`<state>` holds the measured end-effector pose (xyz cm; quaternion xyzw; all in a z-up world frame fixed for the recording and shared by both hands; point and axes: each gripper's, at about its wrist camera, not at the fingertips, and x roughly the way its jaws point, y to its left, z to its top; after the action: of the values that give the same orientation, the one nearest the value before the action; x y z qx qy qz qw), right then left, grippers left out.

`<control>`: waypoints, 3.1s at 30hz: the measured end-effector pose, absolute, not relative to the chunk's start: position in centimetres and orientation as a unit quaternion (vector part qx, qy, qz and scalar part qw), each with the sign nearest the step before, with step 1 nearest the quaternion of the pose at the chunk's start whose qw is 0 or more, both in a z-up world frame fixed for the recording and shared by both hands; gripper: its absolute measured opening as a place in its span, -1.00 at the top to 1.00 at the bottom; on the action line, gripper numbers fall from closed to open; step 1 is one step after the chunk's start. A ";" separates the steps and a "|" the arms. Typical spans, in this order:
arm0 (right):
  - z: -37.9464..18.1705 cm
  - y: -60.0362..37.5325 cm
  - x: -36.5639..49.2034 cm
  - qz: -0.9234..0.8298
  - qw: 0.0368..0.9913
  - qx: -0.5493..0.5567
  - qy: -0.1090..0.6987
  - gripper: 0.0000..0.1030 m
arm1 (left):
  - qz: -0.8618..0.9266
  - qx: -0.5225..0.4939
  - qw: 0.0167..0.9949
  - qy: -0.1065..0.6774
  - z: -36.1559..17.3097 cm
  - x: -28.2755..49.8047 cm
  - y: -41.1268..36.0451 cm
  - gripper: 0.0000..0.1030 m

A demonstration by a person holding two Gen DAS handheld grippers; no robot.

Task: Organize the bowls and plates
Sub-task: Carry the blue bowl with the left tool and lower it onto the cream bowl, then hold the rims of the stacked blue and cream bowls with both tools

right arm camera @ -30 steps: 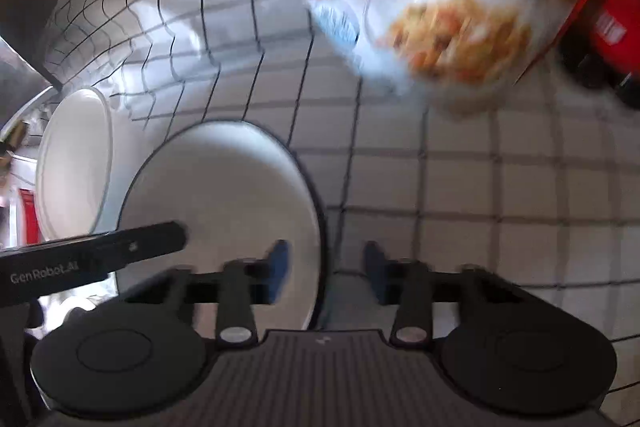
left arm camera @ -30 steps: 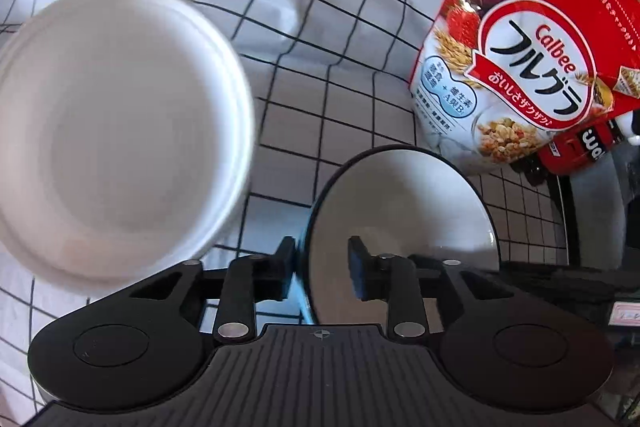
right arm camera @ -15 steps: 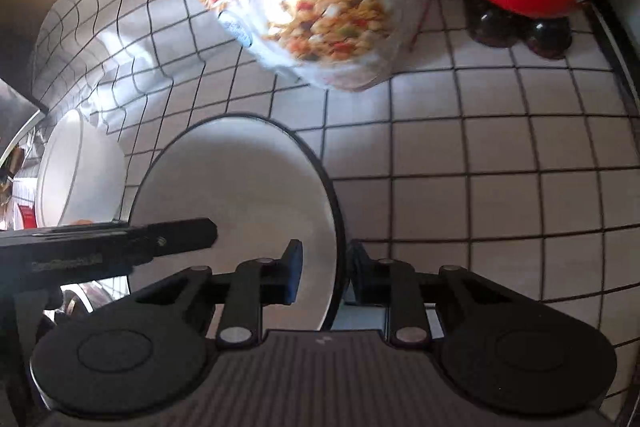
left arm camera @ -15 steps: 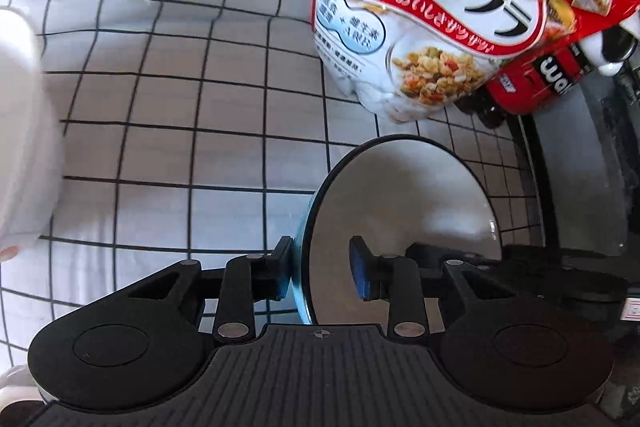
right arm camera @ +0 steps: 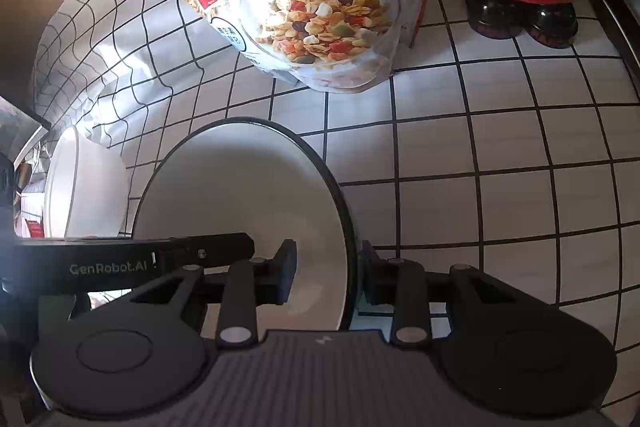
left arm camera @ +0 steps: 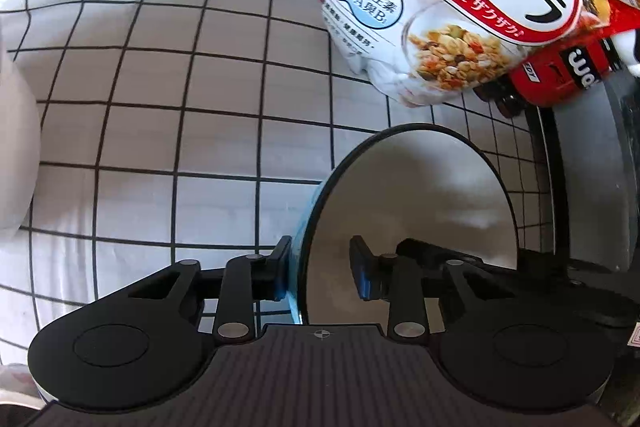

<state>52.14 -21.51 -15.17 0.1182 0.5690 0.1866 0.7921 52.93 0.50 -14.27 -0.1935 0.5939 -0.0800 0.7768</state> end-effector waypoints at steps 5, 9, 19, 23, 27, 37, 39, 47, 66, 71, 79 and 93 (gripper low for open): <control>-14.6 -21.6 51.7 0.186 0.800 0.110 0.559 0.36 | -0.073 -0.175 0.785 0.590 -13.8 52.7 -0.1 0.43; -12.8 -21.4 51.2 0.189 0.816 0.096 0.538 0.36 | -0.069 -0.179 0.798 0.571 -12.2 52.3 -0.1 0.43; -7.5 -22.5 48.5 0.227 0.825 0.122 0.503 0.36 | -0.075 -0.178 0.820 0.539 -4.9 48.6 0.3 0.43; -6.0 -22.9 46.2 0.238 0.822 0.108 0.507 0.36 | -0.085 -0.187 0.808 0.552 -3.7 46.1 0.0 0.42; -5.6 -23.8 43.8 0.248 0.817 0.099 0.510 0.36 | -0.109 -0.196 0.792 0.568 -4.1 43.0 -0.5 0.42; -9.2 -24.4 39.0 0.233 0.791 0.087 0.558 0.36 | -0.126 -0.189 0.784 0.577 -6.2 37.0 -1.6 0.42; -10.1 -24.4 38.6 0.224 0.789 0.088 0.566 0.36 | -0.126 -0.198 0.777 0.584 -7.5 36.6 -1.4 0.42; -11.9 -23.8 37.8 0.199 0.793 0.088 0.569 0.36 | -0.096 -0.182 0.786 0.583 -9.7 35.7 -1.6 0.42; -11.7 -24.0 37.1 0.203 0.799 0.078 0.560 0.36 | -0.096 -0.211 0.784 0.575 -9.2 35.2 -0.1 0.36; -11.4 -23.9 37.0 0.203 0.803 0.070 0.555 0.35 | -0.090 -0.214 0.791 0.566 -8.6 35.2 0.3 0.36; -11.0 -24.2 37.1 0.210 0.802 0.066 0.555 0.35 | -0.093 -0.217 0.798 0.554 -8.0 35.1 0.6 0.39; -8.8 -25.1 36.4 0.193 0.835 0.024 0.514 0.36 | -0.073 -0.165 0.817 0.547 -7.8 35.5 0.3 0.41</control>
<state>36.42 -25.07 -8.83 0.0239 0.5140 0.1934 0.8354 35.46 0.28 -7.80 -0.1649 0.5472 -0.0729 0.8173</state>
